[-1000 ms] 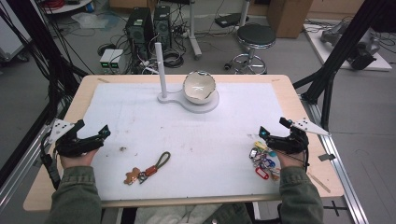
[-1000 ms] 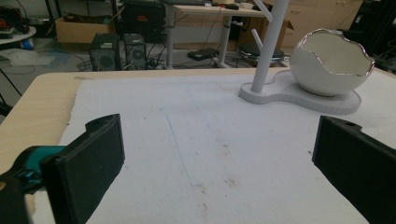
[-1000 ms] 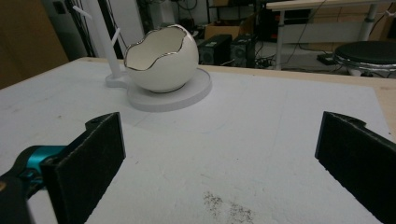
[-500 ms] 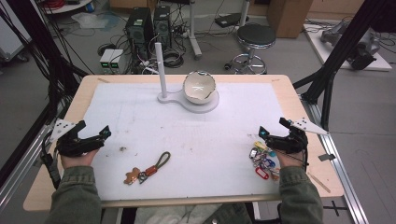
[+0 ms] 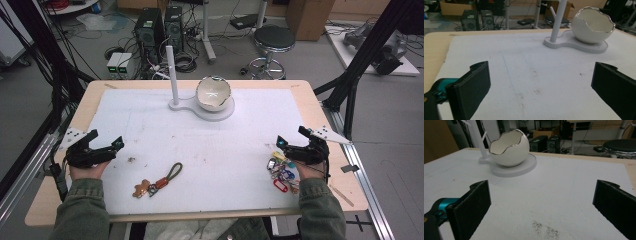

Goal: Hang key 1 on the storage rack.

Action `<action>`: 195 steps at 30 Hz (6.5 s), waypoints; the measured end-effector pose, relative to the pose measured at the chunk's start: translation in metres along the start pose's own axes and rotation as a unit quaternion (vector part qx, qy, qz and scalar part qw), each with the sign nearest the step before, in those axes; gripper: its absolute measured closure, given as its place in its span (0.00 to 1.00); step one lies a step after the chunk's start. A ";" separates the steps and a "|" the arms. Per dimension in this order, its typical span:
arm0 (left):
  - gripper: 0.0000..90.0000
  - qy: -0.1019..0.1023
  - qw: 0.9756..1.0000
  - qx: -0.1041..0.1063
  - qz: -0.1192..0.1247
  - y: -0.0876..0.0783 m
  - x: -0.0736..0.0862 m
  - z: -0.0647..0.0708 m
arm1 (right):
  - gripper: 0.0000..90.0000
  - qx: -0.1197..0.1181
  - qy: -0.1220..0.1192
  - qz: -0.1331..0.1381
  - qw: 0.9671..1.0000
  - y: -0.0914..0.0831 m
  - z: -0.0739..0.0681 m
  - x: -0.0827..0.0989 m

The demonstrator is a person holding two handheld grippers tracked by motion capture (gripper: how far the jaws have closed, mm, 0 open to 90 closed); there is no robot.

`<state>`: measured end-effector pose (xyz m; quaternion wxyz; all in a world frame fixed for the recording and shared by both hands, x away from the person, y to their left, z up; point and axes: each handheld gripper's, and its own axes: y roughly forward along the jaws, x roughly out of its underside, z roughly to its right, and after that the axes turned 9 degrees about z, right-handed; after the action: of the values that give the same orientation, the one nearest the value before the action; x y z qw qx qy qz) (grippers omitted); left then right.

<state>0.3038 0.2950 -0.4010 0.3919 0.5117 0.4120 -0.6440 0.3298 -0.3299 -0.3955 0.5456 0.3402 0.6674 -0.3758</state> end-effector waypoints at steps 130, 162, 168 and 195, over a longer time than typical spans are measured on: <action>0.51 0.110 0.911 0.271 -0.290 0.018 0.039 0.118 | 0.01 -0.007 -0.004 -0.014 1.000 0.002 0.002 0.002; 0.78 0.054 0.913 0.261 -0.309 0.027 0.036 0.101 | 0.01 -0.009 -0.006 -0.018 1.000 0.004 0.002 0.003; 0.79 0.044 0.922 0.258 -0.286 0.026 0.029 0.098 | 0.01 -0.009 -0.007 -0.017 1.000 0.004 0.003 0.003; 0.79 -0.011 0.955 0.185 -0.232 0.024 0.011 0.073 | 0.01 -0.006 -0.005 -0.017 1.000 0.003 0.002 0.003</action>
<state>0.2994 0.2179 -0.4047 0.1350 0.4587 0.3887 -0.7876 0.3331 -0.3302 -0.3989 0.5444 0.3238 0.6726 -0.3827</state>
